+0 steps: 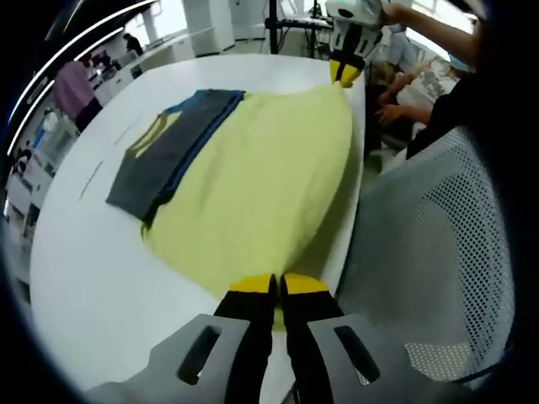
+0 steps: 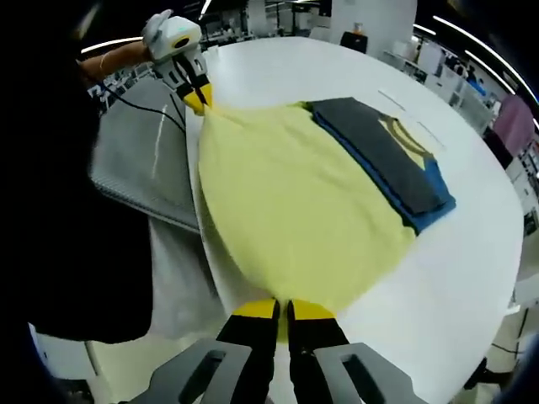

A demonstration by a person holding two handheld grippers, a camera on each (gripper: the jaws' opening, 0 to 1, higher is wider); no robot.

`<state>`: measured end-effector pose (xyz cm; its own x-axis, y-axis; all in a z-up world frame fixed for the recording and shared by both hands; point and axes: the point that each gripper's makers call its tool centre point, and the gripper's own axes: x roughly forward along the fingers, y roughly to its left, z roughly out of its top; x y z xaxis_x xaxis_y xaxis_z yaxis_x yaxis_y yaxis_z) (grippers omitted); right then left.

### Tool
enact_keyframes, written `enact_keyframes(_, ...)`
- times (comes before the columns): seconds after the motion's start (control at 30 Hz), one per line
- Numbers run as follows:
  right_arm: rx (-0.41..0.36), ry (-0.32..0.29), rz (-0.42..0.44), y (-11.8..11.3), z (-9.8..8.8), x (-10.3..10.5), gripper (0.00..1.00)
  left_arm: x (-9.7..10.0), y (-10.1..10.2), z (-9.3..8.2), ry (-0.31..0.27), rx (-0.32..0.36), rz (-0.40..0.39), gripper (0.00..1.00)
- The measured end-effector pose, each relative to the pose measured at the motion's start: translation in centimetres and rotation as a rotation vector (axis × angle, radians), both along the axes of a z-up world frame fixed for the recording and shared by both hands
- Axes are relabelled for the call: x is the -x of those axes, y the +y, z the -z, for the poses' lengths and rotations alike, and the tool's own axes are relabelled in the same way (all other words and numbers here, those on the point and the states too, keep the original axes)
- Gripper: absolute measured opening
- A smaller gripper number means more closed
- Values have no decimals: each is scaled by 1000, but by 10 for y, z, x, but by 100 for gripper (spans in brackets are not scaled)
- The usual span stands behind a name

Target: Fold the garment on the visible template until the final outline fits inside the template.

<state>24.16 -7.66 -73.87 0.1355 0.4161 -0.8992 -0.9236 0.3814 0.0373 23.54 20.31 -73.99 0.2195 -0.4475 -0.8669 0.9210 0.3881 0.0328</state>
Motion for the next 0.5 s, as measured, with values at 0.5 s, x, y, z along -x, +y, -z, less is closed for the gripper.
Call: enact_keyframes(0.5, -17, 43, -4, 2, -25, 12, 0, 12, 2, -23, 62, 6, 68, 0)
